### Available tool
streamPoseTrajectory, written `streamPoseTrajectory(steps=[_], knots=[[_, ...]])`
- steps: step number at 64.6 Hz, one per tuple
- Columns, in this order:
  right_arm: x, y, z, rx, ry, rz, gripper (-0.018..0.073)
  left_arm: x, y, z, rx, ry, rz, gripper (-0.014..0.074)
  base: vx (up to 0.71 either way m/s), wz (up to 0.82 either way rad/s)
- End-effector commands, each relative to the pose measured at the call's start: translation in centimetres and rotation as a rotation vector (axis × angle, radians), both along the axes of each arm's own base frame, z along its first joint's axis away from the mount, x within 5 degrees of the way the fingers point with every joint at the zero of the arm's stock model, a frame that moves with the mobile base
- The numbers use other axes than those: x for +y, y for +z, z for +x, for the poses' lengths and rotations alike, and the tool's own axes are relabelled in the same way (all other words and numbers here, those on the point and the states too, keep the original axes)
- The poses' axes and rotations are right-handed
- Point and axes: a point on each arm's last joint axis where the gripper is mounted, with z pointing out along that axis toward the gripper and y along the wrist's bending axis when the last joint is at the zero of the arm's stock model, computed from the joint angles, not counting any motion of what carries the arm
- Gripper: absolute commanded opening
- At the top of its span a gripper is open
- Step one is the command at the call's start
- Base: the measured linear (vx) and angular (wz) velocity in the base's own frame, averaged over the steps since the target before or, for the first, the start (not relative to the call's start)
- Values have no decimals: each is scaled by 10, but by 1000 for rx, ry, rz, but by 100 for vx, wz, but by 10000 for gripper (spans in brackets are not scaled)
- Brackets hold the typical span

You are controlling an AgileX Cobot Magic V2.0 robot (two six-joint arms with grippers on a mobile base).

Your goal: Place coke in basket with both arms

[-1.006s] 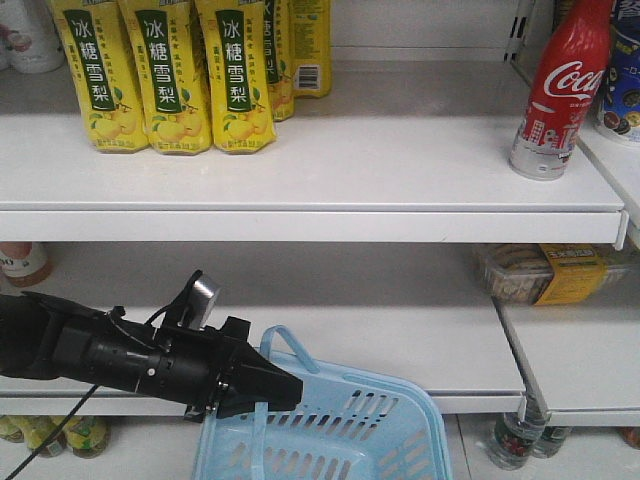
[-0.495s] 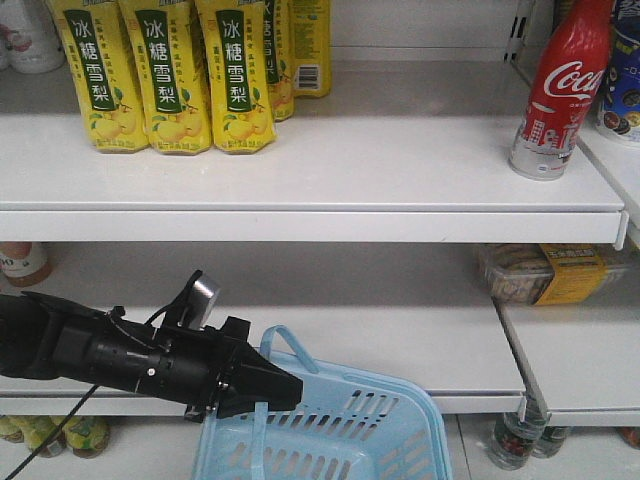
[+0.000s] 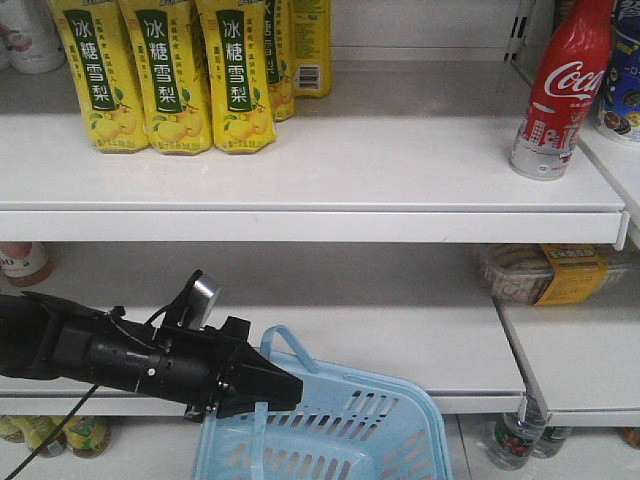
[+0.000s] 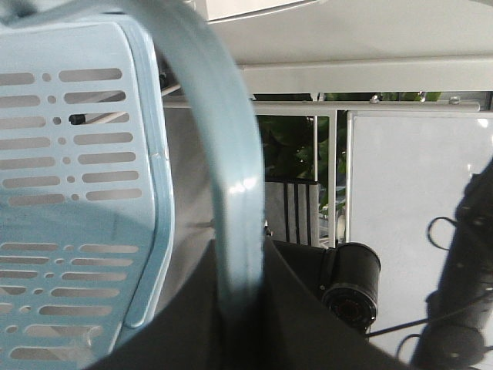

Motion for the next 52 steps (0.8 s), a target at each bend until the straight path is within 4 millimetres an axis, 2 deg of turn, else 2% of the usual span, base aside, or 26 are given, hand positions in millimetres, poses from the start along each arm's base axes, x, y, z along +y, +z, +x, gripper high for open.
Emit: streamPoseTrajectory(steps=[1, 8, 17, 29, 45, 52], knots=[[-1, 34, 9, -37, -7, -14, -10, -5, 28, 0, -57, 2, -126, -6, 0, 0], [-1, 59, 23, 16, -8, -31, -10, -5, 28, 0, -57, 2, -126, -6, 0, 0], [-2, 73, 43, 59, -2, 26, -10, -5, 28, 0, -57, 2, -126, -6, 0, 0], [-2, 71, 57, 62, -1, 80, -10, -5, 28, 0, -57, 2, -126, -6, 0, 0], [-2, 72, 58, 58, -3, 55, 0, -5, 28, 0, -57, 2, -126, -6, 0, 0], [-2, 74, 58, 36, -5, 37, 36, -5, 28, 0, -57, 2, -126, -6, 0, 0]])
